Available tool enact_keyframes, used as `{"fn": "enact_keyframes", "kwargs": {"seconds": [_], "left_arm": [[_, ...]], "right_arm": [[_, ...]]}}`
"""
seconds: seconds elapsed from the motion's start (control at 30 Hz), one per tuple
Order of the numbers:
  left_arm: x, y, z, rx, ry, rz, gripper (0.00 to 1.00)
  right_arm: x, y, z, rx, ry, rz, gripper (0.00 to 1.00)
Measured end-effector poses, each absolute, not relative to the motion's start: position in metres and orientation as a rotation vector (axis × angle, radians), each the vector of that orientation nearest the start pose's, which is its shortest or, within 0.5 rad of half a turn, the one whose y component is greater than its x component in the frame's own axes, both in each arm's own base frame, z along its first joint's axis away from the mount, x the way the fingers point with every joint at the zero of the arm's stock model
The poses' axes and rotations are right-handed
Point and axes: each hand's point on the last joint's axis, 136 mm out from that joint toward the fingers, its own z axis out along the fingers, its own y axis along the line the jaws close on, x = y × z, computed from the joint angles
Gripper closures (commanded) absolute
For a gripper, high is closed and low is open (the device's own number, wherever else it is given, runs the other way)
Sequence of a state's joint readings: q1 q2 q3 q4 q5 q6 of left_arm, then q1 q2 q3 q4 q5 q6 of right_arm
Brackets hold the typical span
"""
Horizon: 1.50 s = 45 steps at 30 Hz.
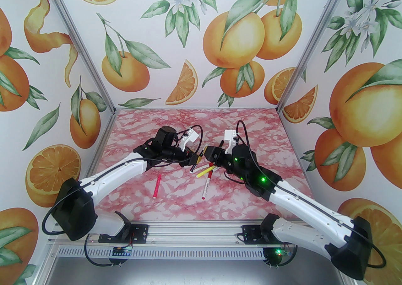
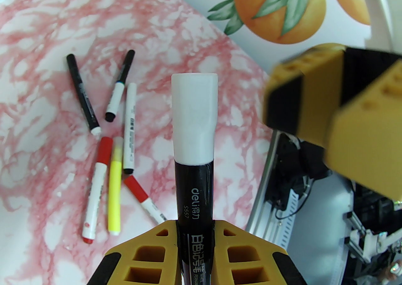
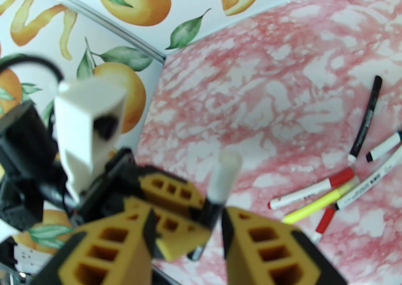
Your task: Open the pen caps
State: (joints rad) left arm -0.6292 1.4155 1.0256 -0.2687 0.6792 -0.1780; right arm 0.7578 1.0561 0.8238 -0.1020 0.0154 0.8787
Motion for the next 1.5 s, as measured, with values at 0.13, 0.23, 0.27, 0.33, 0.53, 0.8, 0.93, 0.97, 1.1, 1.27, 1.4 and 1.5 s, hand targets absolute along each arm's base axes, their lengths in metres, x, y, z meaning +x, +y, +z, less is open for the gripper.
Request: {"fn": "enact_keyframes", "kwargs": {"seconds": [0.13,0.23,0.27,0.33,0.53,0.8,0.93,0.97,1.1,1.27,1.4,1.5], "left_arm": [[0.252,-0.316,0.212,0.892,2.133,-1.184,0.85],[0.252,-0.315,0.215,0.885,2.119,-1.173,0.85],[0.252,-0.314,0.217,0.882,2.115,-1.171,0.85],[0.253,-0.315,0.218,0.873,2.110,-1.175,0.85],[0.251,-0.314,0.214,0.862,2.118,-1.182,0.84],[0.238,-0.323,0.213,0.905,2.097,-1.206,0.84],[0.236,-0.324,0.215,0.904,2.093,-1.212,0.84],[0.235,-0.324,0.215,0.904,2.091,-1.213,0.84],[0.235,-0.325,0.217,0.901,2.086,-1.217,0.84],[0.235,-0.325,0.219,0.901,2.080,-1.211,0.79],[0.234,-0.326,0.219,0.899,2.081,-1.217,0.65],[0.229,-0.329,0.218,0.914,2.078,-1.225,0.63]], "right_arm": [[0.279,0.259,0.267,0.156,2.070,1.053,0.56],[0.282,0.256,0.269,0.185,2.069,1.041,0.55],[0.283,0.254,0.269,0.198,2.069,1.035,0.55],[0.284,0.252,0.266,0.209,2.077,1.029,0.54],[0.286,0.251,0.261,0.225,2.095,1.018,0.54],[0.296,0.272,0.249,0.184,2.122,1.079,0.56],[0.297,0.274,0.249,0.179,2.121,1.090,0.63],[0.298,0.274,0.250,0.177,2.115,1.093,0.66],[0.300,0.272,0.251,0.186,2.110,1.092,0.74],[0.301,0.270,0.250,0.191,2.109,1.085,0.84],[0.302,0.270,0.251,0.196,2.106,1.090,0.87],[0.301,0.270,0.254,0.196,2.095,1.098,0.87]]}}
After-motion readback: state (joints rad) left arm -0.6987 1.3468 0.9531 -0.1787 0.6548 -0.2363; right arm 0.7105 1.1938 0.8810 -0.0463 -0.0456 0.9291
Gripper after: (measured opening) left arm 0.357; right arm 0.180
